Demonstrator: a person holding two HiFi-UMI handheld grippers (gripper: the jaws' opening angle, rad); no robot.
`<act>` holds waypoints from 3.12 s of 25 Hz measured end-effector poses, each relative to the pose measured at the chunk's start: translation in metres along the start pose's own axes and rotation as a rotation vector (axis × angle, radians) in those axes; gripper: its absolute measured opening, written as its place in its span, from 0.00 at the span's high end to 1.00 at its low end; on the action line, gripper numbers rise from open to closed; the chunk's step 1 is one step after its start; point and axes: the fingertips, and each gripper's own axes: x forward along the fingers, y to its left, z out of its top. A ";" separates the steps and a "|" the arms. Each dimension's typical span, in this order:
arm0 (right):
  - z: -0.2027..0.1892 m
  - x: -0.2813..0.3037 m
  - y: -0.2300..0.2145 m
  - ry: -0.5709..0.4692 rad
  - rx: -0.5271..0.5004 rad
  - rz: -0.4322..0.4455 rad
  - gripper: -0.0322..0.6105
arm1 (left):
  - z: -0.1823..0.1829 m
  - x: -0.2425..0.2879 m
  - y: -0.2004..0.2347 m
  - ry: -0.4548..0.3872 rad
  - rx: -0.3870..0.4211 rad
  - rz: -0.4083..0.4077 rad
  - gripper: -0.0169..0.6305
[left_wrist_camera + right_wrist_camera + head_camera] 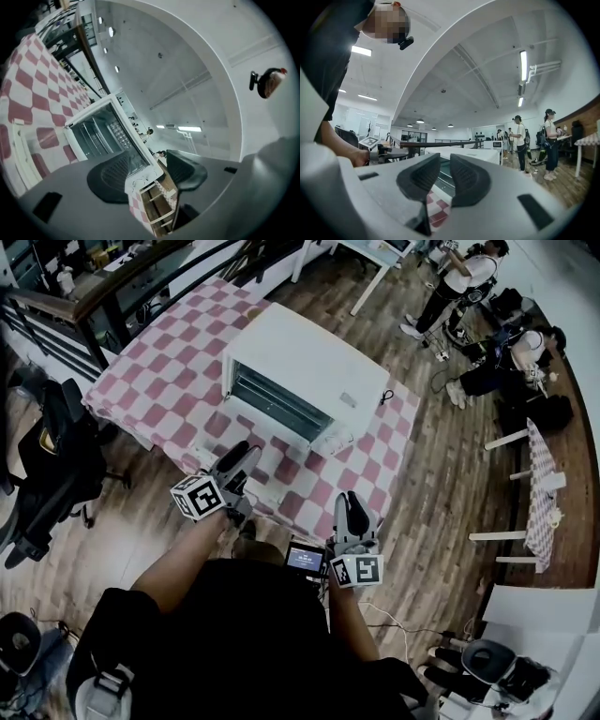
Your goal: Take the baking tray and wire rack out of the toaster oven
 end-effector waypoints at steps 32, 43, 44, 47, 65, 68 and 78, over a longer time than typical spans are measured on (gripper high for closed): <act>-0.049 0.088 -0.118 0.070 0.109 0.006 0.84 | -0.012 0.181 0.166 -0.033 -0.545 0.149 0.67; -0.056 0.085 -0.126 0.072 0.144 -0.020 0.84 | -0.018 0.200 0.183 -0.012 -0.572 0.204 0.86; -0.056 0.085 -0.127 0.071 0.145 -0.024 0.84 | -0.018 0.200 0.184 -0.012 -0.574 0.205 0.86; -0.056 0.084 -0.129 0.067 0.149 -0.032 0.84 | -0.019 0.199 0.184 -0.017 -0.585 0.203 0.86; -0.048 0.079 -0.100 0.031 0.156 0.001 0.84 | -0.035 0.101 0.162 -0.031 -0.613 0.228 0.87; -0.047 0.082 -0.087 0.030 0.154 0.024 0.84 | -0.034 0.082 0.157 -0.031 -0.617 0.237 0.87; -0.049 0.099 -0.045 0.025 0.159 0.124 0.84 | -0.040 0.006 0.139 -0.029 -0.618 0.266 0.88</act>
